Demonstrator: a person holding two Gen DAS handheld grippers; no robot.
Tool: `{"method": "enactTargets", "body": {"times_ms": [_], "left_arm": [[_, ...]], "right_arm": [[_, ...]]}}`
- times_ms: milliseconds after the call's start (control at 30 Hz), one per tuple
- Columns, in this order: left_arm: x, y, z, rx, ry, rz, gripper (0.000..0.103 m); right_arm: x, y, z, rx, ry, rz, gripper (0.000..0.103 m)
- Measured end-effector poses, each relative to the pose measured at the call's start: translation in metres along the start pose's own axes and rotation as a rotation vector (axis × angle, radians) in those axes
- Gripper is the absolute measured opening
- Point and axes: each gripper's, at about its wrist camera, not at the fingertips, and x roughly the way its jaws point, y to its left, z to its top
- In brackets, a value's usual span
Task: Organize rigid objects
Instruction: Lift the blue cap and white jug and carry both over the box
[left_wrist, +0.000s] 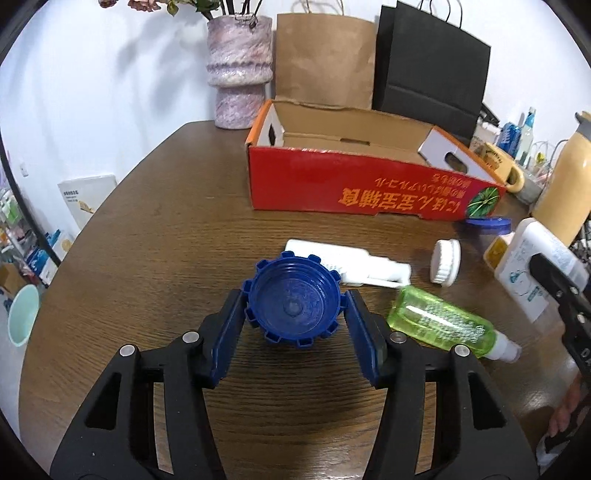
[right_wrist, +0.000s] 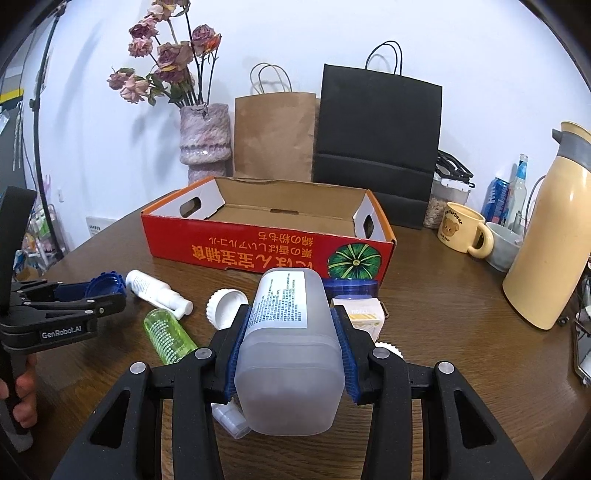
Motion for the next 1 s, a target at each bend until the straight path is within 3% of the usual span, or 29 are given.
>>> {"method": "enactTargets", "body": {"times_ms": [567,1000], "left_arm": [[-0.039,-0.027,0.011,0.029,-0.115,-0.005,0.051],[-0.058,-0.034,0.043,0.011,-0.193,-0.019,0.051]], "right_arm": [[-0.016,0.005,0.014,0.029,-0.064,0.019,0.047],[-0.022,0.004,0.035,0.020,-0.091,0.033,0.047]]}}
